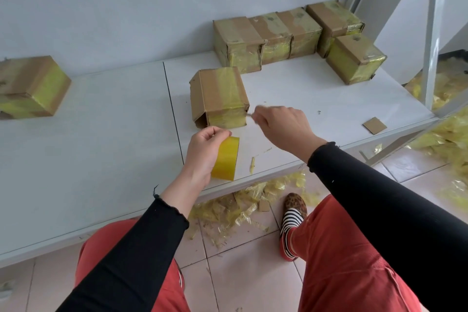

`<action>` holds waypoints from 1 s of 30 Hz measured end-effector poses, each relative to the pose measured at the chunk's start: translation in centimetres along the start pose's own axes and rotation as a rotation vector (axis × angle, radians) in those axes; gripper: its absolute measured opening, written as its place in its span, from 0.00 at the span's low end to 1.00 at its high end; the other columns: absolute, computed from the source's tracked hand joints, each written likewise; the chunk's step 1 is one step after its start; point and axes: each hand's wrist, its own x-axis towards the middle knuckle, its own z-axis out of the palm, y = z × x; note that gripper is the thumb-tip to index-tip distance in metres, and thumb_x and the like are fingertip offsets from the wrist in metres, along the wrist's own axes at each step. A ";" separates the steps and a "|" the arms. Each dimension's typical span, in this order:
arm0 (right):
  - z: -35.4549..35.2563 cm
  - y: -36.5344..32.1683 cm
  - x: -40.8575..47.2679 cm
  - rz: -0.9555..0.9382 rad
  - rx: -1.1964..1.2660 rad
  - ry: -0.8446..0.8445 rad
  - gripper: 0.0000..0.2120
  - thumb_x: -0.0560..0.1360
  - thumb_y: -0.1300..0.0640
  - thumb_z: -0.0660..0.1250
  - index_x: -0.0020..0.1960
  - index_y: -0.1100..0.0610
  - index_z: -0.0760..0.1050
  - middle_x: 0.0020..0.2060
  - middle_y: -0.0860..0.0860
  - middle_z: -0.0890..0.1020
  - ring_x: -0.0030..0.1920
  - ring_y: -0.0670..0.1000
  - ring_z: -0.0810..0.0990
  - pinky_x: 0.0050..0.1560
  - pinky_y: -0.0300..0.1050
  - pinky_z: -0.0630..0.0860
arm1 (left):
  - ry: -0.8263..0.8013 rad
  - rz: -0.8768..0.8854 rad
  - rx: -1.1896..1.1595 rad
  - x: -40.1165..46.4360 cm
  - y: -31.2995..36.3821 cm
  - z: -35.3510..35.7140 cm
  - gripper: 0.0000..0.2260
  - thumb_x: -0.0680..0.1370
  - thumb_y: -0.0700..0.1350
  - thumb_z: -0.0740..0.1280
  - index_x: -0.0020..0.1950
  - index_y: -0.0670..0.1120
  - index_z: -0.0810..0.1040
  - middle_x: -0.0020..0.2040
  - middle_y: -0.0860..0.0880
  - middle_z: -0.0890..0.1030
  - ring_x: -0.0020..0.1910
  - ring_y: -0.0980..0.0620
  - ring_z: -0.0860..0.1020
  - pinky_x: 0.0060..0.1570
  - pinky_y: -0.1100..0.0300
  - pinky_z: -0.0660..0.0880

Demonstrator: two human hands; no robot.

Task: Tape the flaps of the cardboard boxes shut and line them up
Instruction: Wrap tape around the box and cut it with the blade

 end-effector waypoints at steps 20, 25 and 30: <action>-2.7 -1.5 -2.7 0.109 1.034 -0.010 0.10 0.86 0.51 0.59 0.57 0.50 0.80 0.45 0.47 0.85 0.34 0.48 0.70 0.38 0.44 0.68 | -0.337 0.346 0.251 -4.0 2.6 -2.5 0.04 0.83 0.43 0.69 0.53 0.49 0.84 0.43 0.54 0.84 0.41 0.57 0.78 0.41 0.66 0.73; -3.5 -2.6 -4.3 -0.009 1.126 -0.210 0.17 0.82 0.34 0.55 0.53 0.39 0.80 0.37 0.35 0.78 0.37 0.40 0.72 0.38 0.32 0.68 | -0.336 0.356 0.236 -4.1 2.9 -1.2 0.06 0.82 0.41 0.69 0.53 0.51 0.84 0.50 0.42 0.85 0.48 0.42 0.82 0.51 0.52 0.75; -2.5 -2.5 -4.2 -0.046 1.101 -0.035 0.07 0.85 0.60 0.62 0.53 0.54 0.79 0.32 0.38 0.73 0.31 0.42 0.66 0.36 0.34 0.65 | -0.358 0.317 0.231 -4.0 2.8 -0.6 0.04 0.81 0.48 0.70 0.54 0.53 0.84 0.51 0.46 0.86 0.49 0.48 0.83 0.54 0.50 0.77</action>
